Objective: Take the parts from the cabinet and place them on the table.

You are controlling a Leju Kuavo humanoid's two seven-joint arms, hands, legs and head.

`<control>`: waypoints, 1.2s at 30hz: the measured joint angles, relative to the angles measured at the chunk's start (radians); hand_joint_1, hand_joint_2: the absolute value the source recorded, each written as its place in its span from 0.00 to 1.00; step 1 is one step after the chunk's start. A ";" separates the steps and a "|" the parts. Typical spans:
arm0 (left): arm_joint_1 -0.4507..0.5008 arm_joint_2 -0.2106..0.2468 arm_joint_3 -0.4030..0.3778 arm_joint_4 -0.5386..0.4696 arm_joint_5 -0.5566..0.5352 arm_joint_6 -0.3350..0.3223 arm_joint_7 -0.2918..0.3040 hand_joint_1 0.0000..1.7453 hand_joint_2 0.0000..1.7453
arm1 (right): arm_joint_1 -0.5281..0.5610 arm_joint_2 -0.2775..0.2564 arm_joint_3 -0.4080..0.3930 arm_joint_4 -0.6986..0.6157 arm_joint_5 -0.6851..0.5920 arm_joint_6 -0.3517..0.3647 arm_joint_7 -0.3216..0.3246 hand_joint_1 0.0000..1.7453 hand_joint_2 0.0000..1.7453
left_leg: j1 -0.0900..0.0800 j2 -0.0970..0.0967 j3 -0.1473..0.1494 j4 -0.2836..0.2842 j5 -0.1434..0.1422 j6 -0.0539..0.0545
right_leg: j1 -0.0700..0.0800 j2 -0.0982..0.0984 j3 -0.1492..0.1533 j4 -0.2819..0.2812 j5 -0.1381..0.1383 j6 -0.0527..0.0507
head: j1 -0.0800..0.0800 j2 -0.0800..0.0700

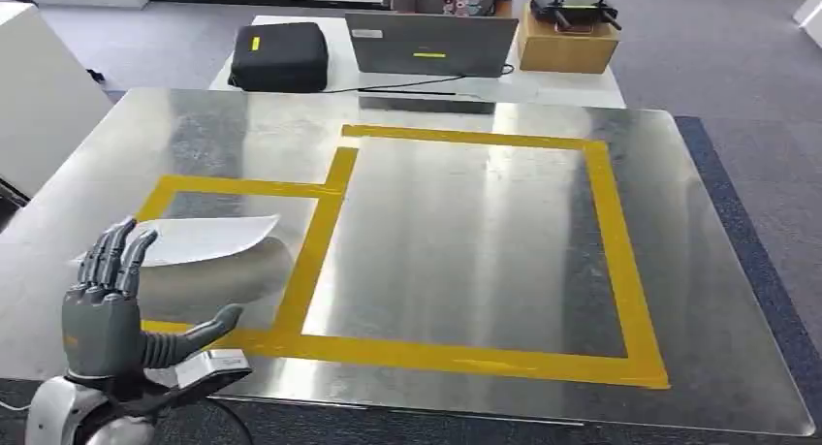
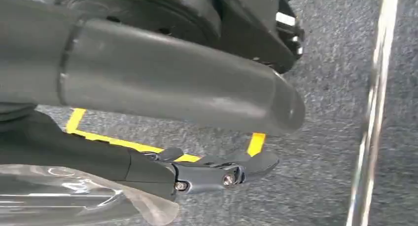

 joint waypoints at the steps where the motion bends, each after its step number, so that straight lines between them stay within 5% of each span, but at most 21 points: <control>1: 0.025 0.000 0.003 -0.014 0.033 0.015 -0.023 0.00 0.00 | 0.000 0.002 -0.002 0.000 0.000 -0.003 -0.001 0.00 0.00 | -0.001 0.000 0.000 0.000 0.000 0.000 | -0.001 0.000 0.000 0.000 0.000 0.000 | 0.000 0.000; 8: 0.142 -0.023 0.049 -0.092 0.147 0.025 -0.125 0.00 0.00 | 0.003 0.008 -0.012 0.000 -0.005 -0.003 -0.042 0.00 0.00 | -0.011 0.000 0.000 0.005 -0.005 0.012 | -0.011 -0.001 0.002 -0.001 -0.002 0.014 | -0.001 0.000; 11: 0.164 -0.025 0.057 -0.127 0.184 0.029 -0.169 0.00 0.00 | 0.009 0.010 -0.014 0.000 -0.004 -0.003 -0.050 0.00 0.00 | -0.011 0.003 0.004 -0.005 0.009 0.028 | -0.015 0.003 0.004 -0.007 0.007 0.031 | -0.001 0.000; 13: 0.176 -0.025 0.059 -0.149 0.218 0.034 -0.203 0.00 0.00 | 0.009 0.011 -0.014 0.000 -0.001 -0.003 -0.053 0.00 0.00 | -0.006 0.013 0.006 -0.020 0.020 0.041 | -0.011 -0.039 -0.020 0.038 -0.047 0.025 | 0.003 0.000; 15: 0.193 -0.025 0.067 -0.164 0.246 0.038 -0.232 0.00 0.00 | 0.004 0.011 -0.014 0.000 0.002 -0.003 -0.052 0.00 0.00 | -0.008 0.024 -0.001 -0.020 0.022 0.043 | -0.009 -0.051 -0.082 0.196 -0.137 0.026 | 0.005 0.000; 17: 0.204 -0.025 0.073 -0.172 0.260 0.038 -0.247 0.00 0.00 | 0.006 0.012 -0.014 0.001 0.003 -0.004 -0.043 0.00 0.00 | -0.011 0.032 -0.007 -0.020 0.027 0.043 | -0.009 -0.051 -0.116 0.302 -0.174 0.026 | 0.005 0.000; 19: 0.207 -0.025 0.077 -0.172 0.270 0.035 -0.251 0.00 0.00 | 0.008 0.012 -0.014 0.000 0.002 -0.008 -0.033 0.00 0.00 | -0.012 0.034 -0.012 -0.019 0.033 0.038 | -0.008 -0.052 -0.064 0.233 -0.123 0.023 | 0.006 0.000; 21: 0.207 -0.027 0.085 -0.172 0.272 0.030 -0.256 0.00 0.00 | 0.006 0.012 -0.014 0.000 0.001 -0.009 -0.028 0.00 0.00 | -0.011 0.034 -0.016 -0.019 0.039 0.029 | -0.008 -0.052 0.058 0.035 -0.051 0.016 | 0.006 0.000; 22: 0.207 -0.029 0.087 -0.172 0.272 0.027 -0.261 0.00 0.00 | 0.001 0.012 -0.014 0.000 0.001 -0.009 -0.028 0.00 0.00 | -0.015 0.034 -0.019 -0.017 0.044 0.022 | -0.005 -0.051 0.094 -0.032 -0.064 0.011 | 0.006 0.000; 23: 0.207 -0.031 0.090 -0.173 0.272 0.026 -0.263 0.00 0.00 | 0.001 0.012 -0.014 0.000 0.000 -0.009 -0.029 0.00 0.00 | -0.015 0.034 -0.018 -0.018 0.049 0.014 | -0.001 -0.047 0.092 -0.016 -0.042 0.006 | 0.002 0.000; 25: 0.202 -0.033 0.090 -0.175 0.270 0.025 -0.267 0.00 0.00 | 0.001 0.012 -0.016 0.000 -0.002 -0.008 -0.032 0.00 0.00 | -0.013 0.034 -0.020 -0.019 0.059 0.001 | 0.003 -0.047 0.076 -0.020 -0.046 -0.003 | 0.004 0.000; 27: 0.202 -0.036 0.090 -0.176 0.262 0.025 -0.267 0.00 0.00 | 0.002 0.016 -0.020 0.001 -0.006 -0.005 -0.038 0.00 0.00 | -0.009 0.034 -0.026 -0.013 0.053 -0.012 | -0.005 -0.056 0.065 -0.028 -0.029 -0.023 | 0.005 0.000; 28: 0.201 -0.036 0.090 -0.177 0.258 0.025 -0.267 0.00 0.00 | 0.002 0.016 -0.021 0.001 -0.008 -0.004 -0.038 0.00 0.00 | -0.009 0.037 -0.037 0.010 0.012 -0.016 | -0.005 -0.057 0.057 -0.028 -0.022 -0.031 | 0.000 0.000; 30: 0.195 -0.040 0.088 -0.177 0.251 0.024 -0.264 0.00 0.00 | 0.005 0.015 -0.025 0.000 -0.011 -0.005 -0.041 0.00 0.00 | -0.004 0.037 -0.070 0.145 -0.109 -0.026 | -0.003 -0.065 0.038 -0.027 -0.007 -0.040 | -0.002 0.000; 32: 0.193 -0.040 0.088 -0.177 0.249 0.022 -0.263 0.00 0.00 | 0.006 0.015 -0.029 0.000 -0.013 -0.004 -0.042 0.00 0.00 | -0.001 0.038 -0.085 0.269 -0.164 -0.032 | -0.001 -0.069 0.029 -0.025 0.008 -0.038 | -0.001 0.000; 34: 0.190 -0.040 0.086 -0.177 0.244 0.021 -0.262 0.00 0.00 | 0.005 0.015 -0.031 0.000 -0.015 -0.004 -0.042 0.00 0.00 | -0.001 0.038 -0.035 0.230 -0.117 -0.032 | -0.001 -0.070 0.006 -0.018 0.022 -0.034 | -0.002 0.000; 36: 0.186 -0.043 0.079 -0.177 0.240 0.021 -0.261 0.00 0.00 | 0.006 0.015 -0.036 0.000 -0.016 -0.004 -0.042 0.00 0.00 | -0.001 0.038 0.080 0.051 -0.050 -0.025 | -0.002 -0.070 -0.008 -0.010 0.030 -0.027 | -0.002 0.000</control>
